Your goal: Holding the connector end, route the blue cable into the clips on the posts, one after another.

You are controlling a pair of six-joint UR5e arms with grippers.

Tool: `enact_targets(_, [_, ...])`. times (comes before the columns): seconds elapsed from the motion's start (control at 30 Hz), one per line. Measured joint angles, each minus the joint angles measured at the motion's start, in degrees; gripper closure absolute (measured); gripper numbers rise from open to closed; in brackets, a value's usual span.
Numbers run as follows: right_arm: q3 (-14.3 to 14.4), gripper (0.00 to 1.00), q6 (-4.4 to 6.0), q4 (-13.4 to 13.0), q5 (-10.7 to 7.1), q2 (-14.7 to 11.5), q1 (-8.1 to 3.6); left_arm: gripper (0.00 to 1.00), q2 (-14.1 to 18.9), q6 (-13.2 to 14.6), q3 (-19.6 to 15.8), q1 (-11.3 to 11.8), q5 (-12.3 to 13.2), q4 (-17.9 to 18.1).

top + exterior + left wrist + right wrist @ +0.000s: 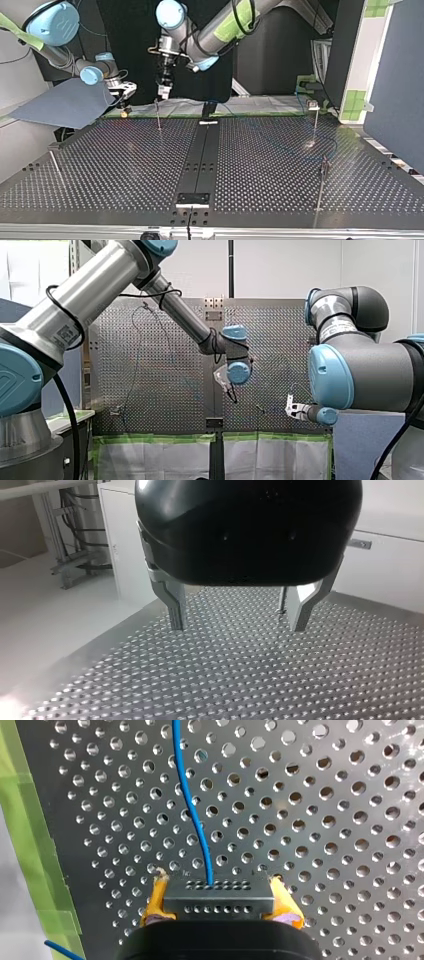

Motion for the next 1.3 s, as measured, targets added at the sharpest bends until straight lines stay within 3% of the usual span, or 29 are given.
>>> enact_targets(0.2, [0.0, 1.0, -0.83, 0.31, 2.56, 0.0, -0.26, 0.0, 3.37, 0.01, -3.38, 0.03, -0.76, 0.51])
enact_targets(0.43, [0.0, 1.0, -2.03, 1.32, 5.0, -0.02, -0.44, 0.0, 7.31, -0.65, -7.31, 0.51, -0.84, 3.69])
enact_targets(0.7, [0.16, 1.0, -5.24, 4.26, 5.39, -0.28, -0.93, 0.0, 11.64, -0.38, -11.65, 1.05, -1.39, 4.51])
enact_targets(0.8, [0.93, 1.0, -5.89, 4.57, 5.64, -0.99, -1.1, 0.0, 13.22, -0.16, -13.23, 1.23, -1.81, 4.59])
enact_targets(1.3, [7.08, 1.0, -6.42, 2.7, 8.93, -9.09, -1.82, 0.0, 22.09, -0.15, -22.1, 1.78, -2.21, 6.62])
